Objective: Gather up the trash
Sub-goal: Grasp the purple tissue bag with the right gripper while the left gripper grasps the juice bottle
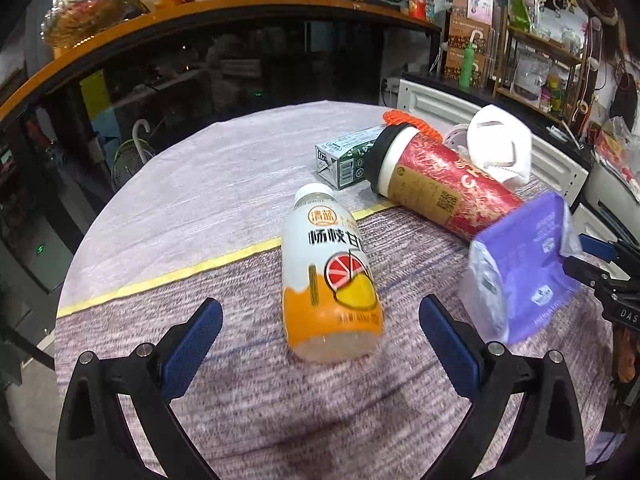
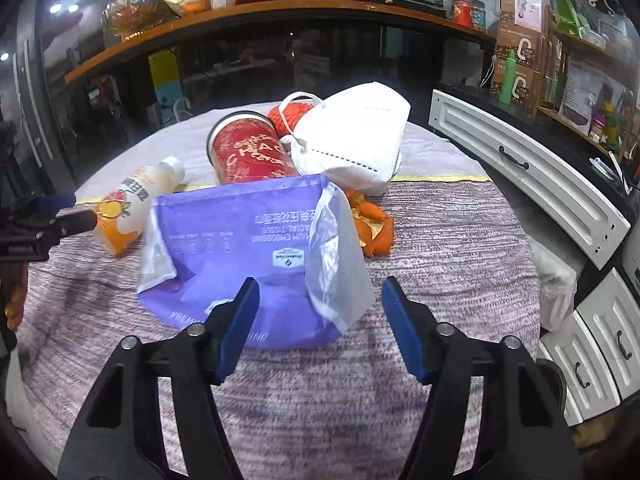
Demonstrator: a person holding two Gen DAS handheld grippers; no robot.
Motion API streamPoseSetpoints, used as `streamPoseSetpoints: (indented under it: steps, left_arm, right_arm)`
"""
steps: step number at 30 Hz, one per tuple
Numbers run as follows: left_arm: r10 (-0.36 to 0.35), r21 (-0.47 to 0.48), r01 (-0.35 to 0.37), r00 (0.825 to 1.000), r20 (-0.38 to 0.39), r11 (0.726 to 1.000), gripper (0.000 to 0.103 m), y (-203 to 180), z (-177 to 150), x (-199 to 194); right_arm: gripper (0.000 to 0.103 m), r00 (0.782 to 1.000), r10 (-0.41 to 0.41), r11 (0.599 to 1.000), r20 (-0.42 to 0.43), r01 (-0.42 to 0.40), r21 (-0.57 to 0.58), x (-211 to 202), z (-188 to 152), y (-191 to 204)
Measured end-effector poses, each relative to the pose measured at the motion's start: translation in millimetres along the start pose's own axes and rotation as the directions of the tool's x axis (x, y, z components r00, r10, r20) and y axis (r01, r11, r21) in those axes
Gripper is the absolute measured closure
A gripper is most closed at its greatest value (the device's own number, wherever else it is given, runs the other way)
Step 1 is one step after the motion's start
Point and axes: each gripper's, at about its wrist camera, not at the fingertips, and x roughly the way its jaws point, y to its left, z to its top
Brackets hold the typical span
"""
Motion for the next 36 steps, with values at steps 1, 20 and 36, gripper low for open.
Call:
streamPoseSetpoints:
  steps: [1, 20, 36]
  left_arm:
    - [0.006, -0.003, -0.006, 1.0, -0.017, 1.0, 0.006, 1.3, 3.7, 6.4]
    - [0.038, 0.007, -0.037, 0.98, -0.194, 0.999, 0.013, 0.0, 30.3, 62.4]
    - [-0.017, -0.111, -0.002, 0.985, -0.169, 0.994, 0.043, 10.3, 10.8, 45.2]
  right_arm:
    - [0.052, 1.0, 0.006, 1.0, -0.008, -0.005, 0.006, 3.4, 0.8, -1.1]
    - [0.084, 0.997, 0.042, 0.999, 0.068, -0.043, 0.018, -35.7, -12.9, -7.5]
    - [0.084, 0.993, 0.051, 0.998, 0.106, -0.054, 0.021, -75.8, -40.0, -13.2]
